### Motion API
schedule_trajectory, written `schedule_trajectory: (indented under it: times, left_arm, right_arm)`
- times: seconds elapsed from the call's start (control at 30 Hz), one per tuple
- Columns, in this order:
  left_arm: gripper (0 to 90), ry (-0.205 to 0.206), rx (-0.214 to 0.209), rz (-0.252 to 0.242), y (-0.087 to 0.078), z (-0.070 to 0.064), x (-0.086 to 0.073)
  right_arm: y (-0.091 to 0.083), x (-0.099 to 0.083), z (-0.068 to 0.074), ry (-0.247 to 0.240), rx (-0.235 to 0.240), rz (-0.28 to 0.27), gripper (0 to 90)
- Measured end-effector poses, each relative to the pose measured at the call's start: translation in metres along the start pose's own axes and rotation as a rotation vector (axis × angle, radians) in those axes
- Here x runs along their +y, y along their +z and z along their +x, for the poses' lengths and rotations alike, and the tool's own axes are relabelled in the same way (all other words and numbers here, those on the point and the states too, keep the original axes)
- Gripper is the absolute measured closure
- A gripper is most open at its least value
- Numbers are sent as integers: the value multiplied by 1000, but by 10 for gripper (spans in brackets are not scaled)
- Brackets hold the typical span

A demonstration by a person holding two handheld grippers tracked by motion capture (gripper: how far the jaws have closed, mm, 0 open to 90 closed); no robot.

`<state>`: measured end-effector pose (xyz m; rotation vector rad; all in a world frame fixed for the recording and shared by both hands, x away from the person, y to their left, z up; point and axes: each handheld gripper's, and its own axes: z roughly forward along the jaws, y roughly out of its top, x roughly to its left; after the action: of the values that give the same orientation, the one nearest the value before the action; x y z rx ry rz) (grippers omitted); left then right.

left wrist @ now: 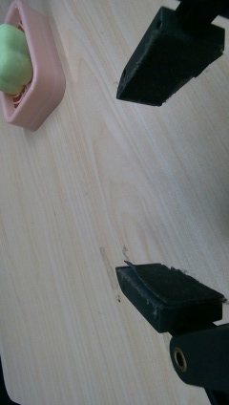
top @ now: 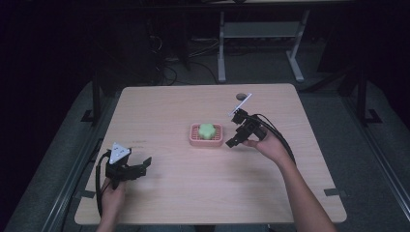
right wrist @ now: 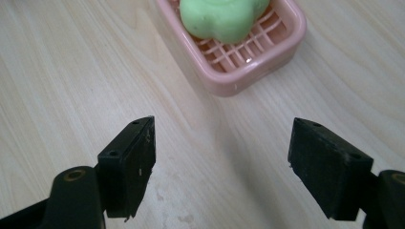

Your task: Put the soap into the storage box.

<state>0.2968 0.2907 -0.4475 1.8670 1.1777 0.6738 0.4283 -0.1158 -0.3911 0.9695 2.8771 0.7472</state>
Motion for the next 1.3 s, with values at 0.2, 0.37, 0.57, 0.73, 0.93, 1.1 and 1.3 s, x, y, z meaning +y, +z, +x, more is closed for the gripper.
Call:
schedule_trajectory:
  times: [0.2,0.37,0.57,0.73,0.93,1.1,1.3]
  left_arm:
    - [142,-5,-1,-3,0,-1,0]
    - [141,1,-4,0,0,-1,0]
    - [142,3,-4,0,0,-2,0]
    - [142,3,-8,-1,0,-2,0]
    - [142,0,-14,1,0,-3,0]
    - [141,0,-20,8,0,-4,0]
    - [142,5,-26,10,0,-5,0]
  right_arm:
    - [0,-11,-2,15,5,8,240]
    - [-3,-17,-2,19,3,0,241]
    - [-4,-27,-3,31,6,0,241]
    - [-5,-33,-4,35,6,1,241]
    - [-6,-42,-2,39,11,-10,241]
    - [-6,-49,-3,43,12,-4,241]
    - [-9,-58,-2,52,15,-20,241]
